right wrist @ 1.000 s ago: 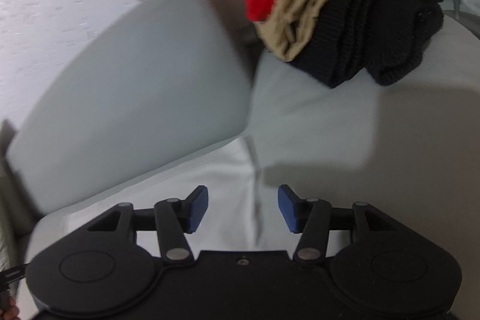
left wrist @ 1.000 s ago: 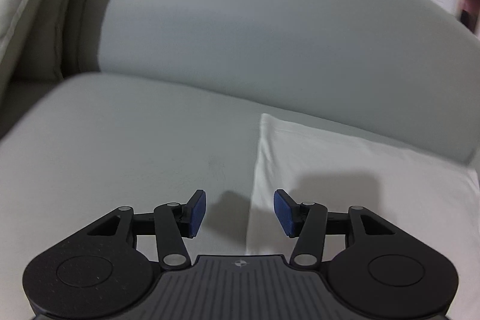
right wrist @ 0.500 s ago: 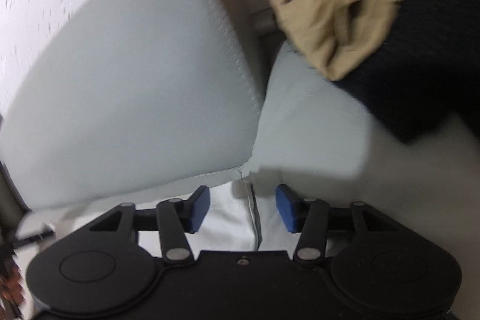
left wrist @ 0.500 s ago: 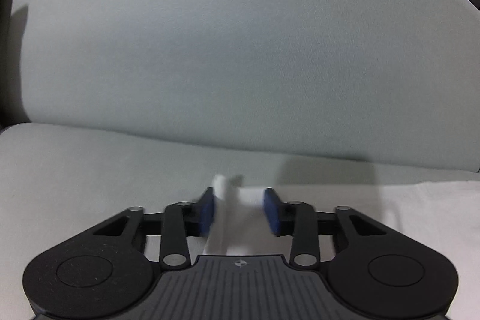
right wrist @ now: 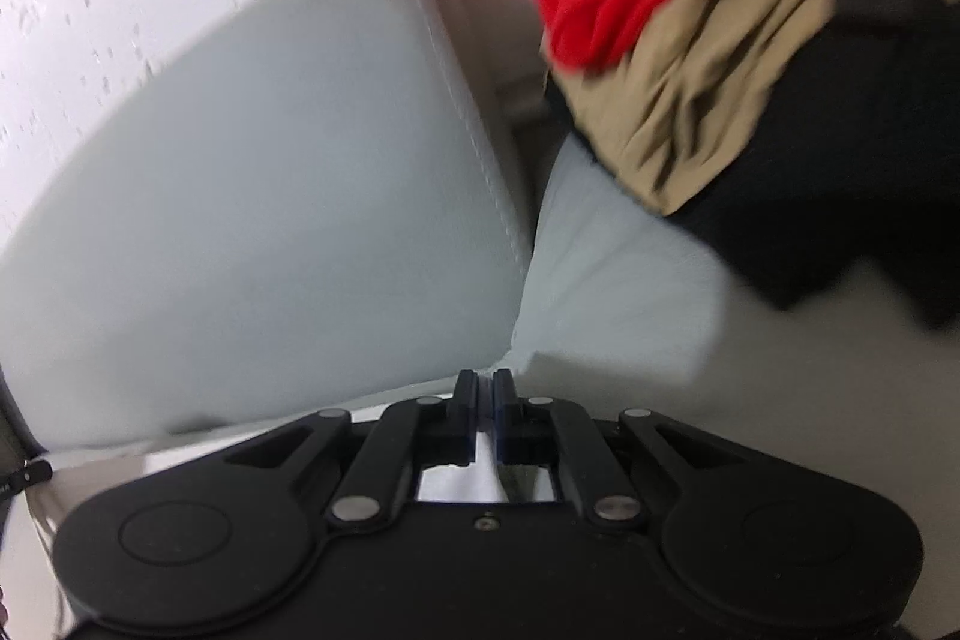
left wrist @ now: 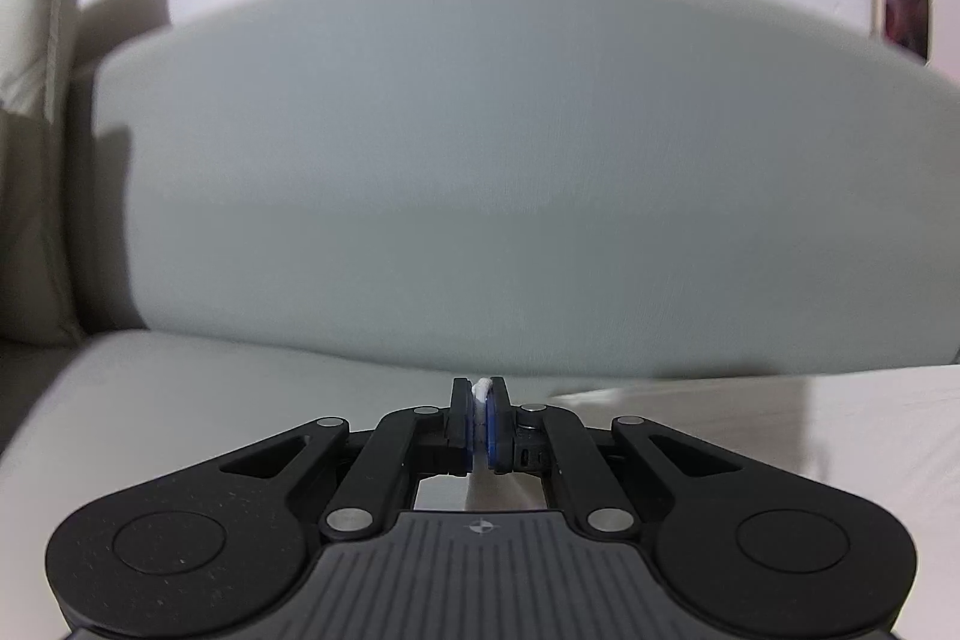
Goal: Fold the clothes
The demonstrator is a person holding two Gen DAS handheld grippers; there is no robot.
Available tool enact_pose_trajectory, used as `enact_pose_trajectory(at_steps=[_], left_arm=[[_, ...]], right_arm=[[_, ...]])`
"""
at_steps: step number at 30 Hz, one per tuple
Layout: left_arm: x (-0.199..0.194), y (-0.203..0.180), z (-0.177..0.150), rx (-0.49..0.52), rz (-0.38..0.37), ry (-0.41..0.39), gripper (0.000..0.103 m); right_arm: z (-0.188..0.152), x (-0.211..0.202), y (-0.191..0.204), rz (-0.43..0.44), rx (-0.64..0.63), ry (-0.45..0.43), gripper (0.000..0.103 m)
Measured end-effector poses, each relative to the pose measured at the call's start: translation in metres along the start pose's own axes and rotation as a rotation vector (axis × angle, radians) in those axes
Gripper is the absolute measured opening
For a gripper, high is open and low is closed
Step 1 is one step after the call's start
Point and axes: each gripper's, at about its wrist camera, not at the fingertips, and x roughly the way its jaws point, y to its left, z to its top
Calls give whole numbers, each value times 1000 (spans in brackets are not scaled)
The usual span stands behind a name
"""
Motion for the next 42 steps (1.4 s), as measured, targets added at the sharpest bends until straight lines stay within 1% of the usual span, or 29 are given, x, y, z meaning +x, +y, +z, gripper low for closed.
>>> enact_pose_trajectory(at_steps=[5, 8, 9, 10, 11, 13, 15, 18, 19, 20, 21, 22, 24, 28, 33, 34, 35, 36, 38, 39, 40, 42], left_arm=[[-94, 1, -6, 12, -14, -71, 3], [-156, 4, -22, 40, -25, -117, 3], [-165, -1, -25, 44, -36, -133, 3], [-185, 3, -34, 42, -49, -148, 3], [-192, 4, -42, 25, -59, -153, 3], [-211, 13, -62, -42, -92, -119, 3], [-223, 20, -95, -97, -82, -36, 3], [-225, 20, -145, -151, -35, 108, 3], [-225, 18, -159, -163, -21, 149, 3], [-226, 14, -170, -159, 1, 185, 3], [-228, 8, -176, -143, 25, 204, 3], [-231, 3, -182, -127, 47, 220, 3], [-246, -2, -182, -108, 47, 182, 3], [-283, 9, -171, -137, 17, 90, 3], [-275, -6, -193, -23, 74, 227, 3], [-273, -10, -197, 0, 86, 254, 3], [-271, -13, -202, 23, 97, 281, 3], [-270, -16, -206, 46, 110, 308, 5], [-267, -22, -213, 95, 159, 335, 8], [-274, -21, -212, 92, 174, 326, 17], [-281, -20, -212, 89, 189, 317, 23], [-295, -19, -210, 80, 216, 298, 33]], right_arm=[[-11, -86, 3, 29, 83, -11, 5], [-24, -145, 1, 52, 112, 1, 5], [-25, -163, -1, 58, 122, 5, 5], [-24, -178, -3, 61, 133, 6, 5], [-25, -195, -6, 66, 148, 7, 5], [-36, -225, -14, 74, 183, 16, 5], [-50, -244, -21, 70, 218, 44, 5], [-92, -259, -26, 36, 218, 116, 5], [-107, -258, -28, 16, 213, 139, 5], [-123, -257, -30, -4, 208, 162, 5], [-133, -258, -31, -16, 205, 173, 5], [-136, -263, -31, -18, 204, 165, 5], [-143, -272, -31, -22, 204, 150, 5], [-156, -291, -31, -31, 203, 119, 5], [-173, -315, -31, -41, 203, 81, 4], [-177, -316, -32, -51, 203, 84, 4], [-183, -311, -35, -72, 204, 105, 4], [-188, -303, -37, -95, 201, 128, 5], [-198, -299, -39, -140, 194, 155, 5], [-201, -298, -41, -146, 202, 162, 5], [-201, -299, -43, -146, 208, 167, 8], [-200, -310, -44, -131, 210, 161, 17]])
